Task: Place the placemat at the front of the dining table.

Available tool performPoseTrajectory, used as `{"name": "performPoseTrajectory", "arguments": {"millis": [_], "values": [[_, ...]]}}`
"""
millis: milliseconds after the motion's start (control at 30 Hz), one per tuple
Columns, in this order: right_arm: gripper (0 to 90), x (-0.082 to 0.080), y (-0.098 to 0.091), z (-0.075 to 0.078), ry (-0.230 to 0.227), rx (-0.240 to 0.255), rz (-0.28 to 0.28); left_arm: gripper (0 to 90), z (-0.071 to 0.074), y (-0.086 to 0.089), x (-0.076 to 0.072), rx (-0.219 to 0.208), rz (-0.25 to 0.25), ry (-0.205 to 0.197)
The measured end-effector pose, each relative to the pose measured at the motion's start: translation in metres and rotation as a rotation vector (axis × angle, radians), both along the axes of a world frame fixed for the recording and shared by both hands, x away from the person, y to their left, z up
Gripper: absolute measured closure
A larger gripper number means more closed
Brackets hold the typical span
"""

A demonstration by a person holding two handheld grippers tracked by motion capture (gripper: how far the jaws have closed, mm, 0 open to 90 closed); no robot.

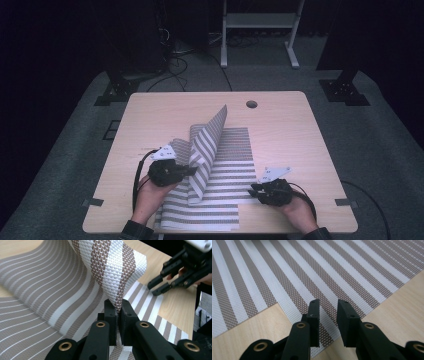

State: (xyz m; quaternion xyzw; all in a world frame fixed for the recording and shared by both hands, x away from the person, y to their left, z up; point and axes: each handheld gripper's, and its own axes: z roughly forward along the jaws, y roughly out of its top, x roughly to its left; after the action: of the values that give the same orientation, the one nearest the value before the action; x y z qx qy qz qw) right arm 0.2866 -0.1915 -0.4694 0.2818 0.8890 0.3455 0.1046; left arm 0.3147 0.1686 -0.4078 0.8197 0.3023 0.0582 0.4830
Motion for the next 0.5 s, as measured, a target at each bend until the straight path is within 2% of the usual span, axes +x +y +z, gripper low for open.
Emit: {"name": "performPoseTrajectory", "arguments": {"millis": [133,367,500], "values": [[72.2,-0.001,0.003,-0.002,-0.011,-0.01,0.006,86.3,0.004,0.019,-0.005,-0.024,0.04,-0.009],[72.2,-0.001,0.003,-0.002,-0.014,-0.013,0.011,86.2,0.009,0.044,-0.01,-0.036,0.091,-0.021],[72.2,-0.001,0.003,-0.002,-0.013,-0.011,0.01,86.2,0.01,0.051,-0.012,-0.042,0.105,-0.023]]}}
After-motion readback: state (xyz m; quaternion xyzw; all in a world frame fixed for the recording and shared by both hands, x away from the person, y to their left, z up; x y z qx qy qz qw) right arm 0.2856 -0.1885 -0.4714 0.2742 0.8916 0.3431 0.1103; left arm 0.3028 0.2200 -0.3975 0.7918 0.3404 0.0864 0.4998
